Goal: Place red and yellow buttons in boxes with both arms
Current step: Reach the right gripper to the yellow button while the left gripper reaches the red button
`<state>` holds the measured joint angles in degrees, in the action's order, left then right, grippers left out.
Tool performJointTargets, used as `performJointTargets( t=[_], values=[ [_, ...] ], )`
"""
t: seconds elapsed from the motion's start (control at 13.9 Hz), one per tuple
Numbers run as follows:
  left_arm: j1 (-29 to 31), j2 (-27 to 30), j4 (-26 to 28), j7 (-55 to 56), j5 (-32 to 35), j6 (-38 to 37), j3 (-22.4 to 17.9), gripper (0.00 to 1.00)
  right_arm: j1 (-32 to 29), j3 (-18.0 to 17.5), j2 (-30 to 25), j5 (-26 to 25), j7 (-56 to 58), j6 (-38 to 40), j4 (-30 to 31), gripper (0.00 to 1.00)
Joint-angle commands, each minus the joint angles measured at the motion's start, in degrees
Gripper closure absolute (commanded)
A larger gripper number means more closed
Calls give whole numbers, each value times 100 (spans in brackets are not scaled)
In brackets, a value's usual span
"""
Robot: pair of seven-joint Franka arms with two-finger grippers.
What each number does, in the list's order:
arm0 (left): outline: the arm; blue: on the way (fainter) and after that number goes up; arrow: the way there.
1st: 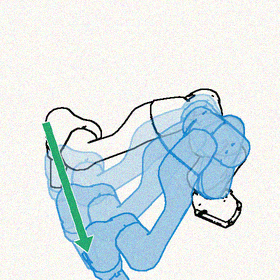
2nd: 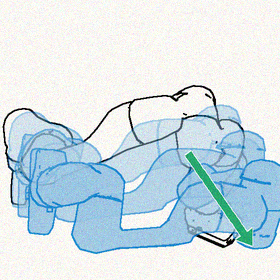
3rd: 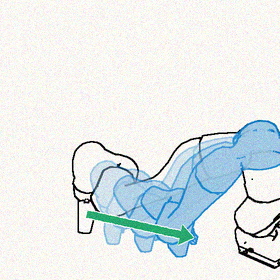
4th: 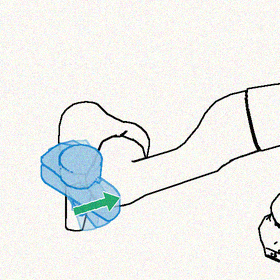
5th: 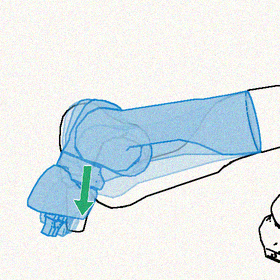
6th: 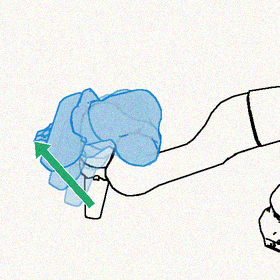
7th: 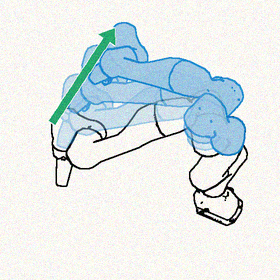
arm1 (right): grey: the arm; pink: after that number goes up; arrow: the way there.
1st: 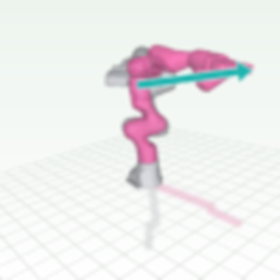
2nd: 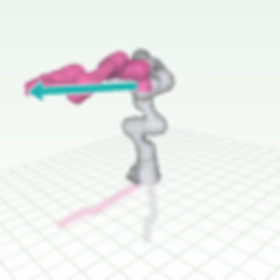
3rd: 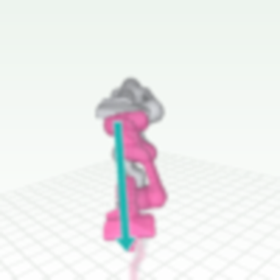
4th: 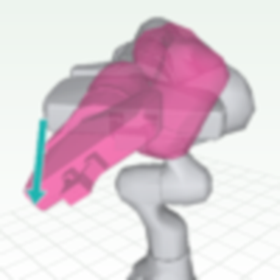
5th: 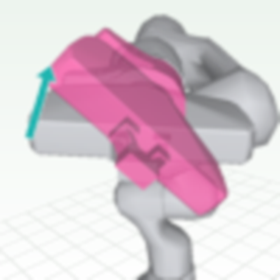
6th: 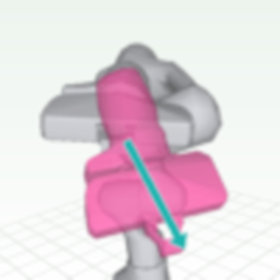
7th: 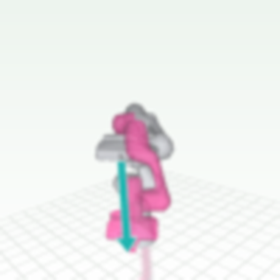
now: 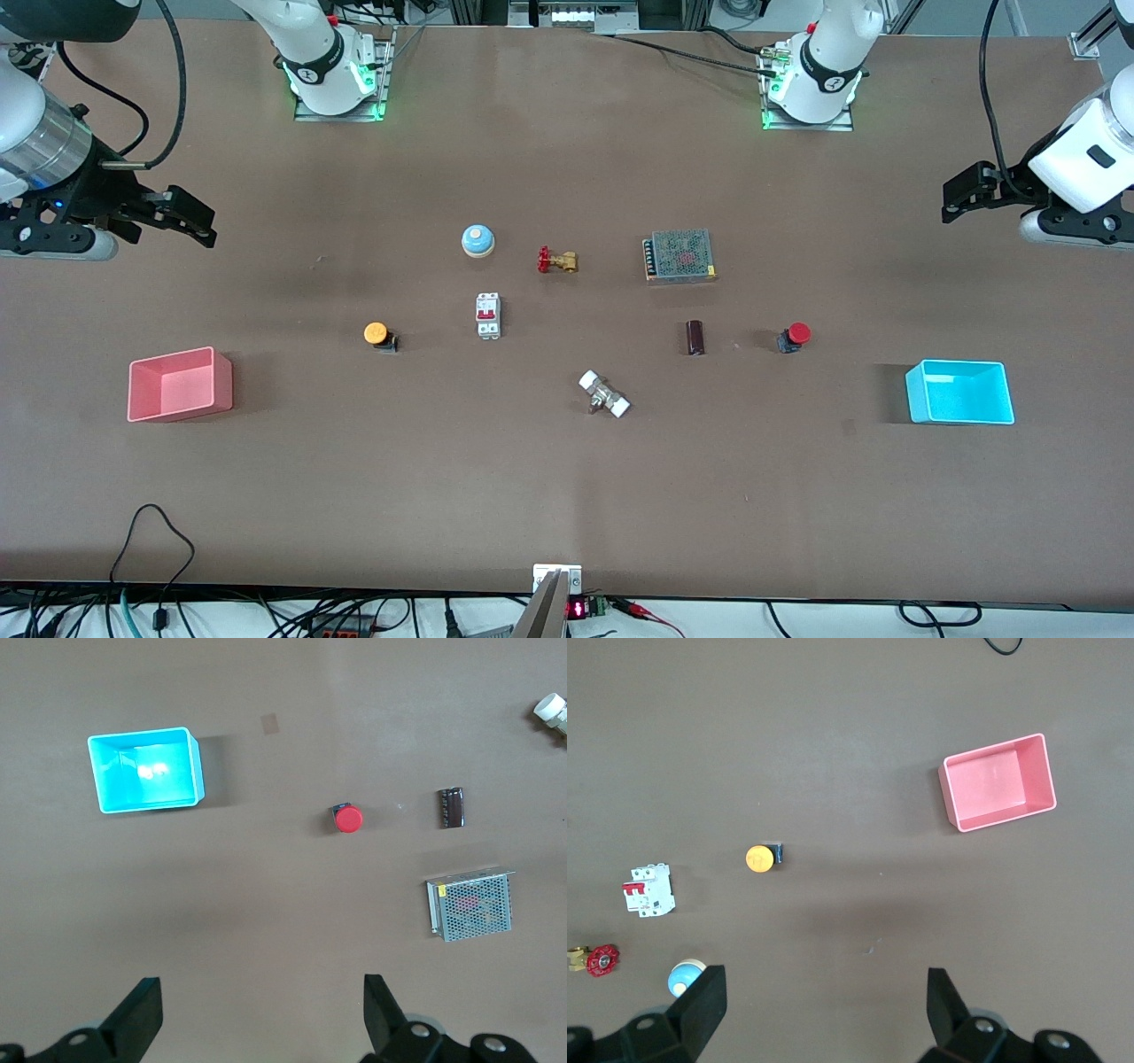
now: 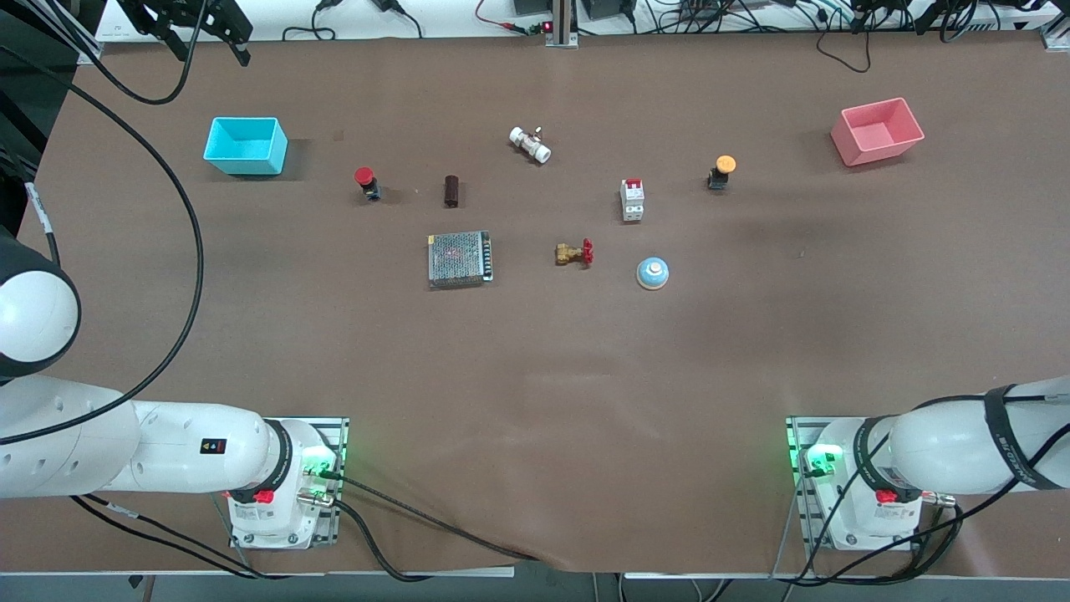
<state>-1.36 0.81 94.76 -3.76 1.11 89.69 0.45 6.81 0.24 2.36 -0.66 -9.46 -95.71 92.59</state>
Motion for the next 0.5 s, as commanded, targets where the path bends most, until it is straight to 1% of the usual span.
performJointTargets(
  t=[0.0, 0.36, 0.43],
  values=[
    [-13, -64, -168, -151, -84, -136, -54, 0, 84, 64, 81, -13, -65, 132, -136, 0],
    [-13, -72, -168, -151, -84, -136, -62, 0, 75, 55, 90, 5, -83, 141, -101, 0],
    [-13, -64, -168, -151, -84, -136, -62, 0, 75, 46, 177, 5, -83, 97, -66, 0]
  ],
)
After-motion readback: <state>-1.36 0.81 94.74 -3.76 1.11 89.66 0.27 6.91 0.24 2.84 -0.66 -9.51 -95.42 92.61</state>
